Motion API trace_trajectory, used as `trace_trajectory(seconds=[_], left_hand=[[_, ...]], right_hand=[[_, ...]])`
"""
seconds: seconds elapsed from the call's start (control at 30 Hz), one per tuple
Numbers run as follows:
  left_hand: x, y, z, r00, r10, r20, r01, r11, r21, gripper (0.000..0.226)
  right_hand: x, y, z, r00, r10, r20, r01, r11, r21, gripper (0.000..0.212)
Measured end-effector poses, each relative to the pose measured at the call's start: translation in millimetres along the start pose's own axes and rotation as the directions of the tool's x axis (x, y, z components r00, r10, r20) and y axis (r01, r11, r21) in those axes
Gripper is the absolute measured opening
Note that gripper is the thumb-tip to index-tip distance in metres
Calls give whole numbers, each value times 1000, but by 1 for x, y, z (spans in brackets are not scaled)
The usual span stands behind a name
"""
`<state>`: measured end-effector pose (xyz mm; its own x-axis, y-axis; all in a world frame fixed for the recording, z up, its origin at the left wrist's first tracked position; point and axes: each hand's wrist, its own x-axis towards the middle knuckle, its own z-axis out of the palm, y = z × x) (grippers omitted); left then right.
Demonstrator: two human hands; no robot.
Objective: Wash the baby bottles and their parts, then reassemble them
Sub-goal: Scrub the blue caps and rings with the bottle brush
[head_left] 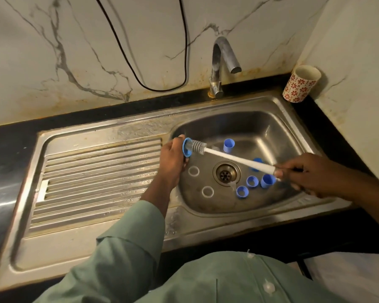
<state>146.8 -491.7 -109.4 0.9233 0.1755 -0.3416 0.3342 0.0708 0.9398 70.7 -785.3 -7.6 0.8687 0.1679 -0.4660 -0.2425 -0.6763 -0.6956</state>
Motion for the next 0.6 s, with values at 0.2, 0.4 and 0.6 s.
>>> trace_trajectory(seconds=[0.2,0.4,0.6], left_hand=[[2,-18,6,996,81,19,-83,995,64,49],[5,-10,5,1000,-7,30,13,983,-184,43],[7,-6,5,978,-186,96,203,955,-217,50]], right_hand=[[-10,-2,9,989,86,118,-109,973,202,19],[-11,-7,31,999,28,29,-33,982,187,16],[-8,-13,18,1000,1,-20,0,998,63,14]])
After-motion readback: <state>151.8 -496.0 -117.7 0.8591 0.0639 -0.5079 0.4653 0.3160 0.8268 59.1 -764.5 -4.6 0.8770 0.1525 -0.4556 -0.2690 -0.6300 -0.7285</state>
